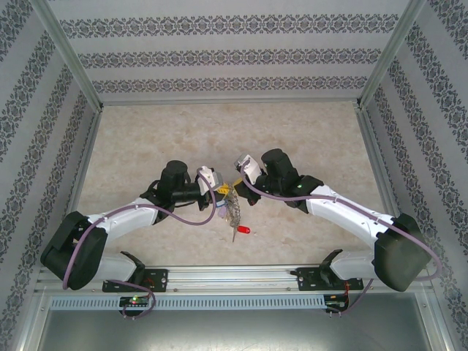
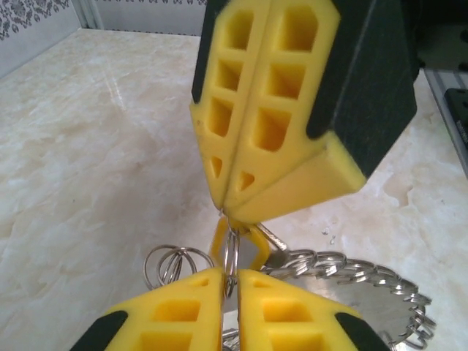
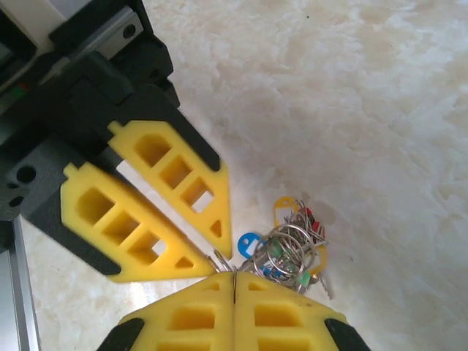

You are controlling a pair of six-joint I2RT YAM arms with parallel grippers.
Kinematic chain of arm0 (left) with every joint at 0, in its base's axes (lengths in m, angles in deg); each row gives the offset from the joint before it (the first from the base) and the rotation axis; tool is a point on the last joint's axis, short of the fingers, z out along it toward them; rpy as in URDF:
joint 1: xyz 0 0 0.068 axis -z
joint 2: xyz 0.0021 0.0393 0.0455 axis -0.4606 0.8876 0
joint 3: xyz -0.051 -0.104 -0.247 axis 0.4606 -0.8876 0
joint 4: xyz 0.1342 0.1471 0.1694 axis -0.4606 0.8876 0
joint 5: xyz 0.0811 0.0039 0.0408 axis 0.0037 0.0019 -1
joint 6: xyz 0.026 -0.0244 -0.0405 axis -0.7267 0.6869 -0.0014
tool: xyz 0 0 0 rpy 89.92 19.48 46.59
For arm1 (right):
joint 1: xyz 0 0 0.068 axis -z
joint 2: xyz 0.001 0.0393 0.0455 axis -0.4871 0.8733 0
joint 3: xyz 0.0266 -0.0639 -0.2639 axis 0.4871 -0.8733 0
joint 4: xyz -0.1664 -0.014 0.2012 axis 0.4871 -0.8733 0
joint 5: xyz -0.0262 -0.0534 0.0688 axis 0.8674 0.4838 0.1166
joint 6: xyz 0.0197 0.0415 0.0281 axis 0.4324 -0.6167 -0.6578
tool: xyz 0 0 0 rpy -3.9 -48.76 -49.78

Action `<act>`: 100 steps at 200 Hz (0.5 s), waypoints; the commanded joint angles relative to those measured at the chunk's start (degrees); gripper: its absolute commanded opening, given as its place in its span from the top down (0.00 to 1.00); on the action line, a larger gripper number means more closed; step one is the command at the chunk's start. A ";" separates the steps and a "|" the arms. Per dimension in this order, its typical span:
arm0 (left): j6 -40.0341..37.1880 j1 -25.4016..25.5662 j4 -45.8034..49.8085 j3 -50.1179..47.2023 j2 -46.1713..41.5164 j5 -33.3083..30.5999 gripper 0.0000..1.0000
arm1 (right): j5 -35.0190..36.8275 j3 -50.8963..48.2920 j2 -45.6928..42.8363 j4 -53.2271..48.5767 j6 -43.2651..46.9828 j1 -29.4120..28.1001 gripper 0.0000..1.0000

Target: Put the keys on the keyring

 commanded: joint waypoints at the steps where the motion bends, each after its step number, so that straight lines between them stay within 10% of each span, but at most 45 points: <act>1: -1.97 0.59 3.49 0.96 -1.41 0.25 0.79 | -3.00 0.92 -1.44 2.64 -0.85 0.58 1.00; 100: -3.93 1.23 7.04 4.25 -2.60 0.43 0.70 | -5.04 1.58 -1.44 1.99 -0.10 0.05 1.00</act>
